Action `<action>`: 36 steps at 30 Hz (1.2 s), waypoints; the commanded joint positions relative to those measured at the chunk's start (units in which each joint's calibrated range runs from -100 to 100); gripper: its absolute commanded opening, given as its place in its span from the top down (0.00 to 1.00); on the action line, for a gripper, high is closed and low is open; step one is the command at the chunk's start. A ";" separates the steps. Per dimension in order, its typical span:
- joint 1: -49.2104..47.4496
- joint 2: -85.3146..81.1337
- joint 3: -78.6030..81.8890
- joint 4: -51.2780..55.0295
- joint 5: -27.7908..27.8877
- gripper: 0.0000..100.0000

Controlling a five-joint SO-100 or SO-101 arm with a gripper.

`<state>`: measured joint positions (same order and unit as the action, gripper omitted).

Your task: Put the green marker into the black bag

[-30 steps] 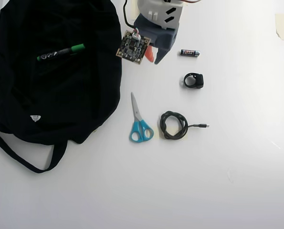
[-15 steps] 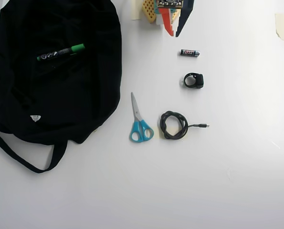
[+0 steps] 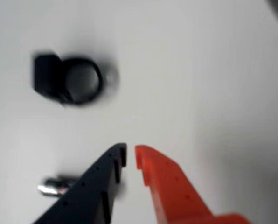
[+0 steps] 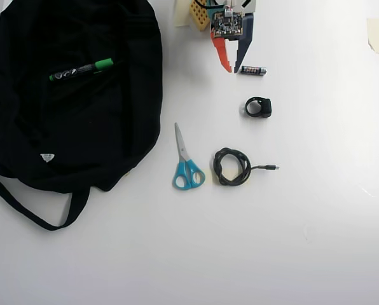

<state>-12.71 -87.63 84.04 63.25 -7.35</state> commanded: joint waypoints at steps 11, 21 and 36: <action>3.14 -11.87 14.61 9.45 3.26 0.98; 3.81 -11.87 15.24 8.59 3.73 0.98; 3.81 -11.87 15.24 8.59 3.73 0.98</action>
<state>-9.18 -98.75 97.64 70.72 -3.93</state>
